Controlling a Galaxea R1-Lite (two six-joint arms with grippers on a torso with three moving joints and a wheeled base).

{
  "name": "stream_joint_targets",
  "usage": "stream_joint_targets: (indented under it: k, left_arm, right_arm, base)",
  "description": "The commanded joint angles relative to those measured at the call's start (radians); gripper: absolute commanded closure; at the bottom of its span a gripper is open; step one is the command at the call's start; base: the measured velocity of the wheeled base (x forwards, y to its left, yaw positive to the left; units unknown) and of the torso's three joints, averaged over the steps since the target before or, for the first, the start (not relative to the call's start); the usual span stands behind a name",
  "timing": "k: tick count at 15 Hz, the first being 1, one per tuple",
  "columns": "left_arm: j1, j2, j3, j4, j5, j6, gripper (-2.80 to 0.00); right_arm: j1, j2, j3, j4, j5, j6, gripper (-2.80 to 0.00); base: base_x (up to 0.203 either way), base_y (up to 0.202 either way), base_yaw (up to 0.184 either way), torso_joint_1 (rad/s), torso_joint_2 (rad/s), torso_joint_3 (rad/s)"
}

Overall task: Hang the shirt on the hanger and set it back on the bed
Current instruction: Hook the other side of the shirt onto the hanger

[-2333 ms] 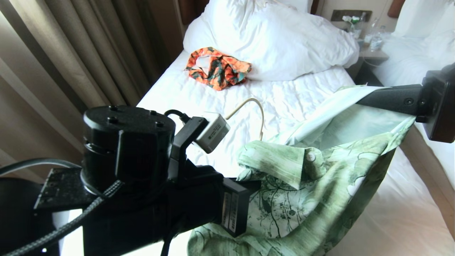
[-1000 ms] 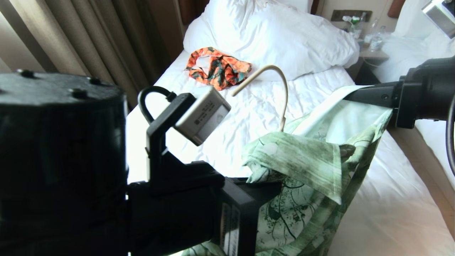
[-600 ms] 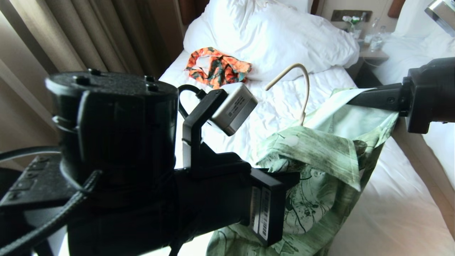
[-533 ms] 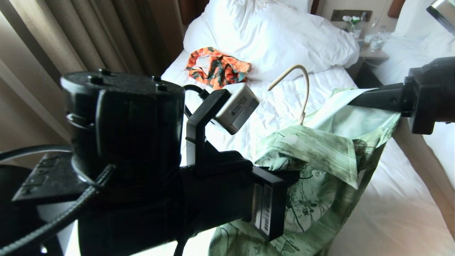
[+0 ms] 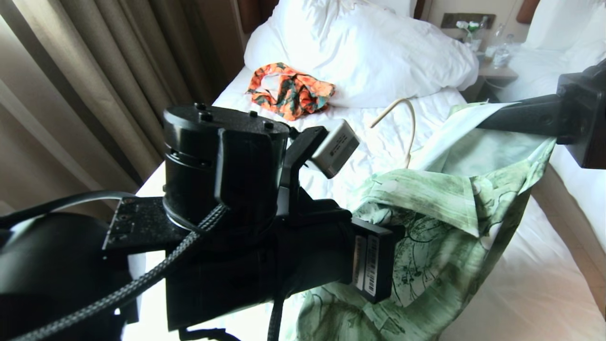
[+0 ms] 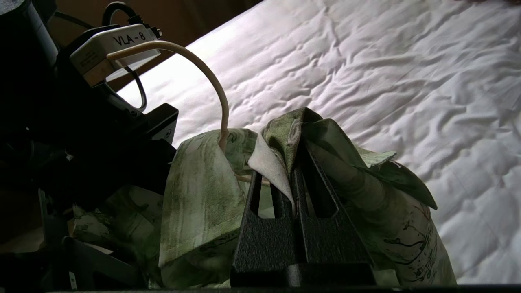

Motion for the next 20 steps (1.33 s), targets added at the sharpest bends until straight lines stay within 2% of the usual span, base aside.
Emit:
stream_joint_targets:
  k: [1,3,8,14,17,20]
  left_arm:
    - [-0.004,0.016,-0.001,-0.024,-0.005,-0.02,0.0]
    - [-0.004,0.037,0.005,-0.106,-0.01,-0.03,0.0]
    - [-0.003,0.114,0.03,-0.334,-0.009,-0.027,0.0]
    - [0.034,0.202,0.037,-0.607,-0.019,-0.026,0.0]
    - [0.033,0.221,-0.014,-0.661,-0.015,-0.021,0.0]
    - [0.029,0.218,-0.065,-0.667,-0.01,-0.018,0.0]
  right_arm:
    - [0.002,-0.011,-0.003,0.027,0.012,-0.002,0.0]
    - [-0.001,-0.017,-0.003,0.048,0.041,-0.002,0.0]
    - [-0.028,-0.033,-0.031,0.043,0.046,0.004,0.0]
    - [-0.032,-0.058,-0.051,0.062,0.063,0.004,0.0]
    - [-0.032,-0.075,-0.052,0.059,0.063,0.004,0.0]
    - [-0.032,-0.112,-0.053,0.058,0.075,0.003,0.0]
  base:
    - [0.0,0.0,0.0,0.0,0.0,0.0]
    - [0.0,0.0,0.0,0.0,0.0,0.0]
    - [0.0,0.0,0.0,0.0,0.0,0.0]
    - [0.0,0.0,0.0,0.0,0.0,0.0]
    - [0.0,0.0,0.0,0.0,0.0,0.0]
    - [0.0,0.0,0.0,0.0,0.0,0.0]
